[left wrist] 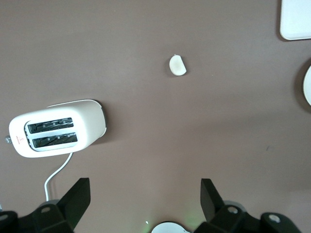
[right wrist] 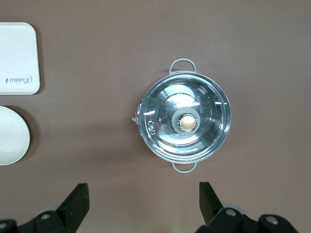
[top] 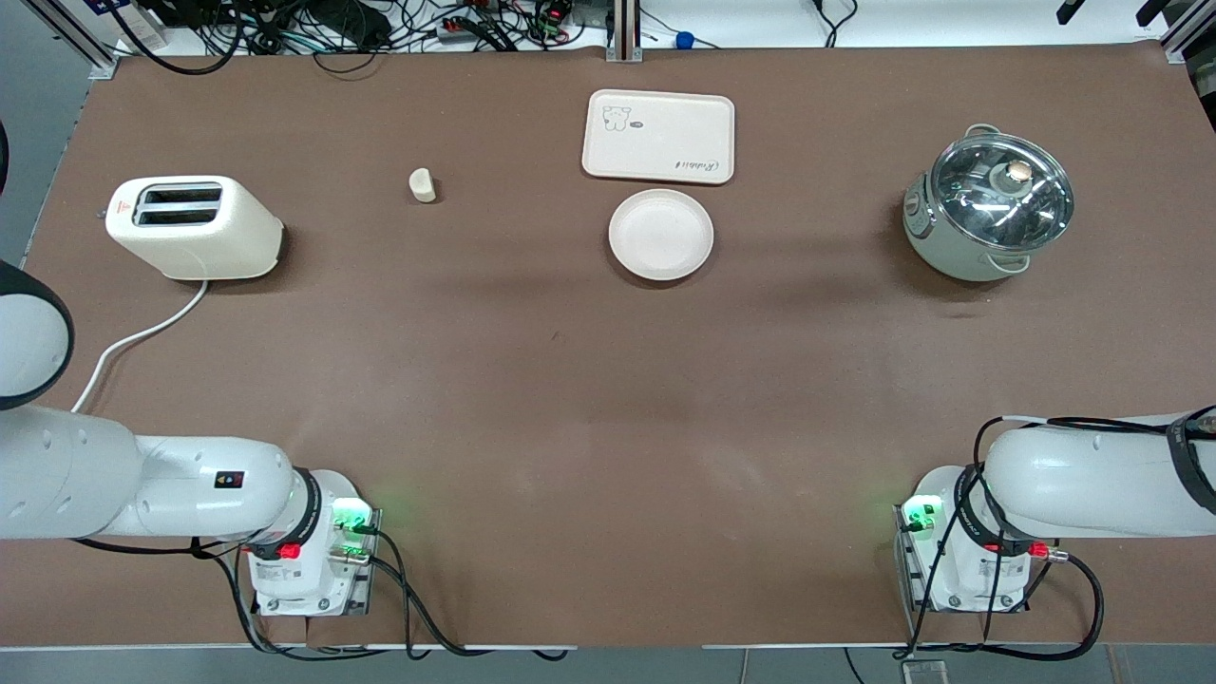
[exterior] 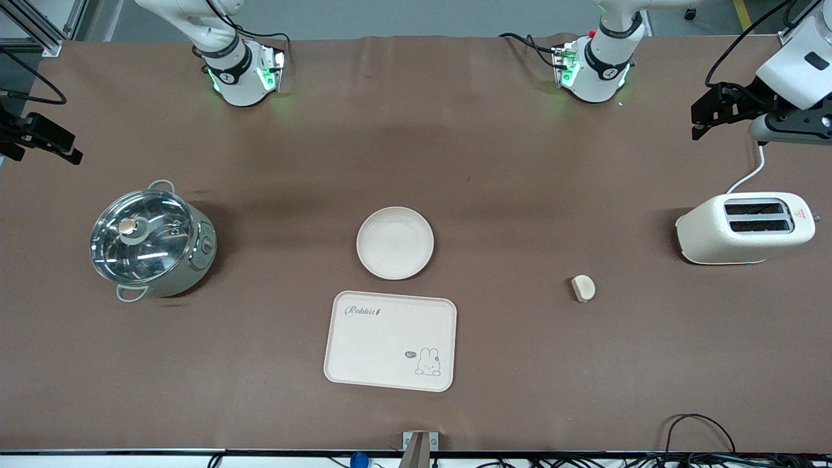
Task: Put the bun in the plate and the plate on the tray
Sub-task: 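Reach the left gripper to the cream bun and grasp it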
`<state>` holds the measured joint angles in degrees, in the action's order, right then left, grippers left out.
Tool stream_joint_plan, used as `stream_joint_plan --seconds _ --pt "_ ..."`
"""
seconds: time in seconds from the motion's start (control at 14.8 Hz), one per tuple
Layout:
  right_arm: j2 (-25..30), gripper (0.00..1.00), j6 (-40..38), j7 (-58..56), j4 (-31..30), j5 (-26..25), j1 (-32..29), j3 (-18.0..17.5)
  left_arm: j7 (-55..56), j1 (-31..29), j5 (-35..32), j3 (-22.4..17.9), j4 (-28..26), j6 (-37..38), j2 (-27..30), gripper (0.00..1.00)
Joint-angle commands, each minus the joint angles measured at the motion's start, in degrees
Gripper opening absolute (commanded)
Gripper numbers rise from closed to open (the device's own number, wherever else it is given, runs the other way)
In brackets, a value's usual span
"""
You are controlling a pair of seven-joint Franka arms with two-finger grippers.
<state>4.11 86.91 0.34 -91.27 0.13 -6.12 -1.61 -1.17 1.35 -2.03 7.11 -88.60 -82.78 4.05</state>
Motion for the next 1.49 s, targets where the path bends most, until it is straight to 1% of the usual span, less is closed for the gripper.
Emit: stream_joint_plan --seconds 0.0,0.14,0.27,0.34,0.47,0.68,0.81,0.95,1.08,1.15,1.42 --pt "-0.3 1.0 -0.6 -0.1 0.9 1.0 -0.6 -0.2 -0.3 -0.2 2.6 -0.3 0.9 0.5 -0.7 1.0" --pt "-0.3 1.0 -0.9 0.0 0.9 0.9 -0.6 -0.2 -0.1 -0.2 2.0 -0.6 2.1 0.5 -2.5 1.0" --pt "-0.3 1.0 -0.8 0.0 0.9 0.8 -0.6 -0.2 0.0 -0.2 1.9 -0.7 3.9 -0.3 -6.8 1.0" --pt "-0.3 1.0 -0.7 0.0 1.0 0.9 -0.6 -0.3 0.1 -0.1 2.1 -0.6 4.0 -1.8 -8.9 1.0" --pt "-0.3 1.0 -0.6 0.0 1.1 0.9 -0.6 -0.3 1.6 -0.1 1.7 -0.7 3.0 -7.7 -12.0 1.0" --pt "-1.2 1.0 0.4 0.0 1.0 1.2 0.1 -0.6 13.0 0.8 1.7 -0.2 2.1 -11.9 -19.2 1.0" --pt "-1.4 1.0 1.2 -0.2 0.8 3.7 0.2 -0.5 19.7 1.3 1.5 -0.2 -0.3 -18.6 -23.8 1.0" --pt "-1.6 1.0 1.2 -0.1 0.7 3.9 0.3 -0.5 22.8 1.1 1.6 -0.2 -1.4 -24.3 -28.0 1.0" --pt "-2.9 1.0 2.8 0.0 0.5 5.5 0.8 -0.6 26.6 1.7 1.5 -0.2 -1.3 -27.6 -31.4 1.0" --pt "-4.2 1.0 3.9 0.1 0.1 6.1 1.5 -0.6 28.6 2.6 1.6 -0.2 -1.4 -29.2 -33.3 1.0" --pt "-9.3 1.0 7.0 0.1 0.0 10.1 2.3 -0.6 32.3 3.0 1.6 -0.2 -1.7 -36.6 -39.1 1.0"
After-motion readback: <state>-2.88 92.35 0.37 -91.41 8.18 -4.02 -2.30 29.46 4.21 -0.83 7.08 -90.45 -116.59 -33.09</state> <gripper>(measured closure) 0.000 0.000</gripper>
